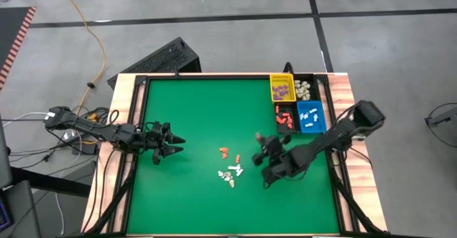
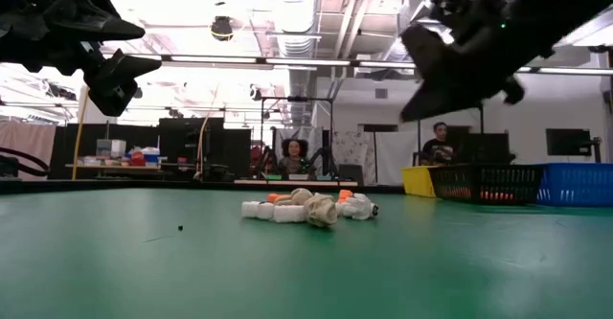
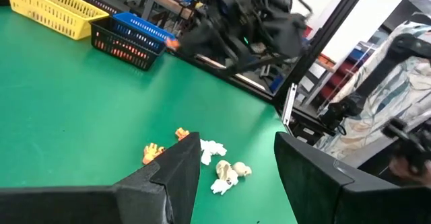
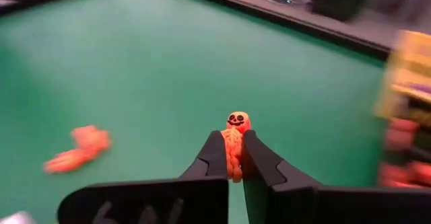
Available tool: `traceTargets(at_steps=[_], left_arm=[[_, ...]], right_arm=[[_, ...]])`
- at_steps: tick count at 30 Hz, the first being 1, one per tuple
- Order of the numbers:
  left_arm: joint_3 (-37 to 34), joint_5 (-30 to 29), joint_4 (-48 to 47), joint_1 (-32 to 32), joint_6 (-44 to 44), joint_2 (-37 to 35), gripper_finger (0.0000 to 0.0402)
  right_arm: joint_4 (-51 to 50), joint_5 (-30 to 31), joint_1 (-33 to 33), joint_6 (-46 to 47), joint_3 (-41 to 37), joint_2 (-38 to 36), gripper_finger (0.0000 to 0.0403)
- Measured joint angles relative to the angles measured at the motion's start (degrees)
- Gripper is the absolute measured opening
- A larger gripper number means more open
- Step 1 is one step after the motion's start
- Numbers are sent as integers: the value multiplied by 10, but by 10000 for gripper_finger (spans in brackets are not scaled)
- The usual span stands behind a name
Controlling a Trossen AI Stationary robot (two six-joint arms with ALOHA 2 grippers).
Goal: Sort Halloween decoration
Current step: Put the orange skeleton toy into the bottom black basket
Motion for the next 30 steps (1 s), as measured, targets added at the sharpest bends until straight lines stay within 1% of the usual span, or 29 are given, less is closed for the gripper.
traceTargets(at_steps=[3,5,7,10,12,16,18,23,26,30], left_arm=[[0,1,0,0,-5,0,180],[0,1,0,0,-6,0,180],[0,1,0,0,-8,0,180],[0,1,0,0,-8,0,180],[0,1,0,0,-9,0,180],[0,2,0,0,-9,0,180],[0,2,0,0,-12,0,180],[0,2,0,0,-13,0,180],[0,2,0,0,-13,0,180],[0,2,0,0,-13,0,180]], right_arm=[[-159,-6,-20,108,0,-54,30],[-243,-6,-31,159,0,-86,30],[-311,-13,-43,189,0,-110,32],[-373,-35,-68,208,-2,-133,34],[-378,-52,-85,207,-16,-146,33],[-358,-99,-121,202,-55,-170,34],[-323,-120,-136,171,-78,-187,35],[-207,-173,-175,59,-124,-234,41],[-179,-186,-202,29,-138,-252,62],[-170,-212,-238,1,-141,-261,121]])
